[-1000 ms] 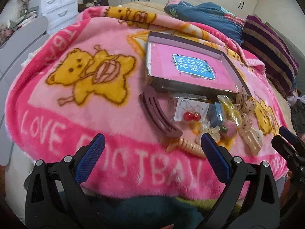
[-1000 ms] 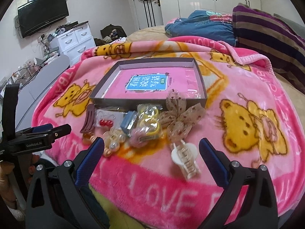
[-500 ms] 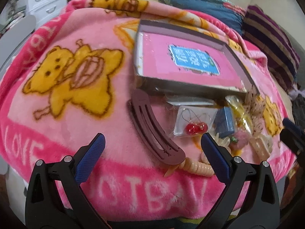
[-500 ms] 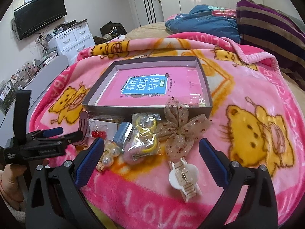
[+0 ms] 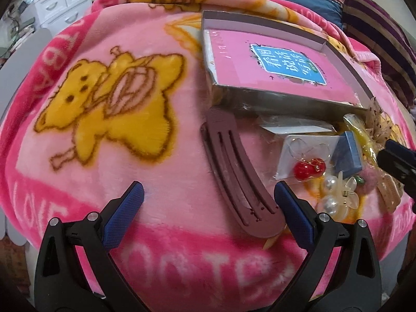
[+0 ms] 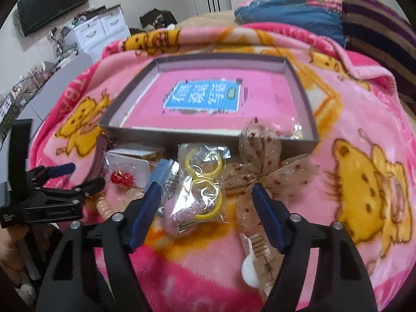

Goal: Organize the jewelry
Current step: 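Reach the left tool to the maroon hair clip while the right tool reaches the yellow hair-tie bag, then close the left tool on the maroon clip while the right tool grips the hair-tie bag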

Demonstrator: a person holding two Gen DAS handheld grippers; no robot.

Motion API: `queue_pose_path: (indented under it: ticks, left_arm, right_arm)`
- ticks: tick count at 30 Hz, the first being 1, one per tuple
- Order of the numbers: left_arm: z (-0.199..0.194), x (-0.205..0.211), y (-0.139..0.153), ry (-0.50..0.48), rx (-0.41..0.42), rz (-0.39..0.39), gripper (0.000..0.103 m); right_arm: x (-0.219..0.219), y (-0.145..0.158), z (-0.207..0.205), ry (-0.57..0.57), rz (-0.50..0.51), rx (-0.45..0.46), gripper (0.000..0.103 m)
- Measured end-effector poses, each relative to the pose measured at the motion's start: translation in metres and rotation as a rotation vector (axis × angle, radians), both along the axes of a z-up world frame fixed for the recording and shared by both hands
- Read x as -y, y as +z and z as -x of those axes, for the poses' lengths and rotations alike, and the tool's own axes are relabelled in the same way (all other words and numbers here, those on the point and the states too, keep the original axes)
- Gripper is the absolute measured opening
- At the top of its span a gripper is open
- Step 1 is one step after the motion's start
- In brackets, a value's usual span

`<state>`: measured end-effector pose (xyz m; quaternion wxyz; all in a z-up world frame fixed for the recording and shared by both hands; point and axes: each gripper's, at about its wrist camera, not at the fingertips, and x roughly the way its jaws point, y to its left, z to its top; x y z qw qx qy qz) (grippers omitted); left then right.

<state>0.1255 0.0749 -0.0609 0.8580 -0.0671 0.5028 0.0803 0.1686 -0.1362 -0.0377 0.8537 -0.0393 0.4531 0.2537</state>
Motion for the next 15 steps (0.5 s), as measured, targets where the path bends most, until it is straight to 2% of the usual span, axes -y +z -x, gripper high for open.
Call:
queue_pose_path:
  ticks: [5, 8, 13, 15]
  left_arm:
    - [0.001, -0.008, 0.000, 0.025, 0.002, -0.030, 0.094]
    - [0.001, -0.012, 0.000, 0.028, 0.004, -0.010, 0.092]
    - [-0.005, -0.002, 0.002, -0.025, 0.022, -0.023, 0.073]
    - [-0.007, 0.004, 0.001, -0.057, 0.027, -0.022, 0.059]
  right_arm:
    - [-0.002, -0.013, -0.009, 0.021, -0.029, -0.041, 0.053]
    - [-0.005, -0.018, -0.013, 0.042, -0.047, -0.049, 0.046]
    - [-0.002, -0.021, -0.015, 0.041, -0.102, -0.067, 0.042]
    - [0.000, -0.020, -0.013, 0.040, -0.113, -0.056, 0.042]
